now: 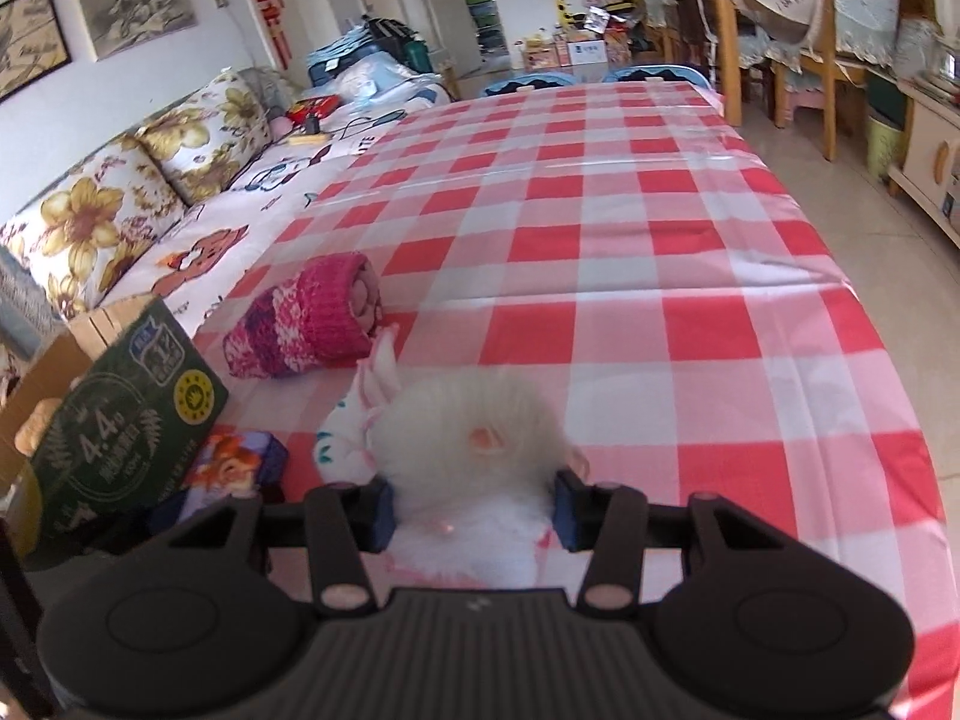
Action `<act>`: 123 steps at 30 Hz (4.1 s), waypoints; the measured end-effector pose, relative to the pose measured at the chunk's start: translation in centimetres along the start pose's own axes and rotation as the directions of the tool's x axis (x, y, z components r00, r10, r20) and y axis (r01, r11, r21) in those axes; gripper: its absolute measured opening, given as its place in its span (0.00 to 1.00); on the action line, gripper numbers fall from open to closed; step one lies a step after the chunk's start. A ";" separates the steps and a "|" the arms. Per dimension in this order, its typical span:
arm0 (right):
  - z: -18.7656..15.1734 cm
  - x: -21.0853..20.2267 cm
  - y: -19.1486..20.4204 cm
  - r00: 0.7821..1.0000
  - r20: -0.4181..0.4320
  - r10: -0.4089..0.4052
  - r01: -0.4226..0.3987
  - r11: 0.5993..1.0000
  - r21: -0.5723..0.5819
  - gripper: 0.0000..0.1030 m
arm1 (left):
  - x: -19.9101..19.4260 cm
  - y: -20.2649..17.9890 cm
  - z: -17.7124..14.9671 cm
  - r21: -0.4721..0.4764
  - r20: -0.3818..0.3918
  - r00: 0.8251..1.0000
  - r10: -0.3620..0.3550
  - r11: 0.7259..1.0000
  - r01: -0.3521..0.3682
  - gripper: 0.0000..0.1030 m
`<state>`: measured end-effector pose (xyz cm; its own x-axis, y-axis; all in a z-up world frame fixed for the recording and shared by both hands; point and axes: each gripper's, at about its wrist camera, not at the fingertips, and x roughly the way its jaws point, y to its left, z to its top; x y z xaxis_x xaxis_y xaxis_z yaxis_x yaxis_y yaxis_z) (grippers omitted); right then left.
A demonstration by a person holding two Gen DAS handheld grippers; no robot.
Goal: Organize soft objects
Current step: 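Grasp the blue Vinda tissue pack with the left tool, then carry the tissue pack with the left tool while the right tool carries the pompom toward the box, then open both tools over the cardboard box to drop the tissue pack and pompom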
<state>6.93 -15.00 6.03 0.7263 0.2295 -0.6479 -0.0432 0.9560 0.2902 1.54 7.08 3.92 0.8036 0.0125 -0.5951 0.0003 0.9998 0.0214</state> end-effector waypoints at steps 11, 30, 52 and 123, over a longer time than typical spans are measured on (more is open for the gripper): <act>-0.7 -4.2 -0.2 0.997 0.052 -0.057 0.052 0.995 0.087 0.46 | -2.3 0.3 -0.3 -0.031 0.007 0.996 -0.085 0.996 0.085 0.61; -2.3 -10.9 1.3 0.979 0.189 -0.071 0.039 0.986 0.165 0.46 | -10.1 0.8 1.8 -0.038 0.178 0.965 -0.192 0.979 0.202 0.61; -1.4 -11.4 5.9 0.956 0.266 0.127 -0.150 0.987 0.066 0.46 | -11.8 5.2 4.5 -0.140 0.277 0.948 -0.156 0.970 0.200 0.61; -1.4 -3.8 19.2 0.875 0.008 0.483 -0.483 0.875 0.033 0.68 | -11.5 13.2 4.8 -0.308 0.182 0.983 0.013 0.950 0.044 0.64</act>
<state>2.42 2.78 13.07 0.6207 0.6613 -0.4211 -0.3664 0.7195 0.5899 -4.85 20.03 14.87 0.8984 0.0222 -0.4385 -0.1472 0.9561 -0.2533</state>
